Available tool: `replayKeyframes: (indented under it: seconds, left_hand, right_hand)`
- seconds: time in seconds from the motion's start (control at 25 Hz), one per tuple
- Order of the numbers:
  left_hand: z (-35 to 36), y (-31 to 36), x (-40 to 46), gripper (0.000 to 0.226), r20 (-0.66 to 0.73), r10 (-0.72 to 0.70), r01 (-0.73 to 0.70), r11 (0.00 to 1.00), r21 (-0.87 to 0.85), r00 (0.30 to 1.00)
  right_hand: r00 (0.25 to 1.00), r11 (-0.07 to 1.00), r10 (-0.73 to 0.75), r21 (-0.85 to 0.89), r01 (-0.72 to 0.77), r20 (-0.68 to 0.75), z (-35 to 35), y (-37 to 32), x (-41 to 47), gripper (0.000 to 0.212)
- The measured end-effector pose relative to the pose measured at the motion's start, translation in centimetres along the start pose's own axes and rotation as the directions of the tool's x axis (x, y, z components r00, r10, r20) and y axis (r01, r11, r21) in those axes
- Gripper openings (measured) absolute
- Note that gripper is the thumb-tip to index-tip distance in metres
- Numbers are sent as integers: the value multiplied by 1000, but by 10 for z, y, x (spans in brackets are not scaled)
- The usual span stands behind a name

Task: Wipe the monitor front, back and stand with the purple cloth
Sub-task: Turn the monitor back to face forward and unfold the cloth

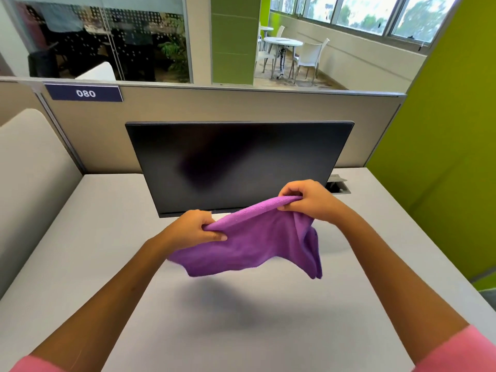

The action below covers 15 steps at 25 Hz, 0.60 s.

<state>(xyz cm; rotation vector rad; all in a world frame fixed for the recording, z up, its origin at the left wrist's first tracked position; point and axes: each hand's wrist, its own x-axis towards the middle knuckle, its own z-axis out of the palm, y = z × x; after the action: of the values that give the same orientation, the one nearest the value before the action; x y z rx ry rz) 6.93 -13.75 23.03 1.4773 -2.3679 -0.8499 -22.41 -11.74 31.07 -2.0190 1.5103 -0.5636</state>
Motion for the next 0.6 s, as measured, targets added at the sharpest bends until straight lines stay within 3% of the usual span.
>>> replayKeyframes:
  seconds: [0.12, 0.28, 0.4, 0.48, 0.6]
  left_hand:
    - [17, -25, -13, 9, 10, -95, 95, 982, -163, 995]
    - [28, -47, -18, 13, -30, -198, 189, 962, -197, 980]
    - [12, -49, -19, 16, -58, -262, 220, 893, -392, 963]
    - [-4, -45, -21, 17, -42, -260, 194, 808, -557, 965]
    - [-22, -39, -21, 20, -44, -294, 140, 575, -806, 955]
  right_hand:
    - [998, 998, 45, -36, -46, -33, -22, -6, -4, 7]
    - [990, 955, 144, -261, -138, 3, -50, 9, -5, 7]
    - [962, 918, 268, -318, -238, 52, -60, 37, -10, 16]
    - [943, 938, 323, -163, -307, 80, -62, 56, -13, 16]
    - [919, 858, 384, 333, -392, 92, -61, 78, -19, 21]
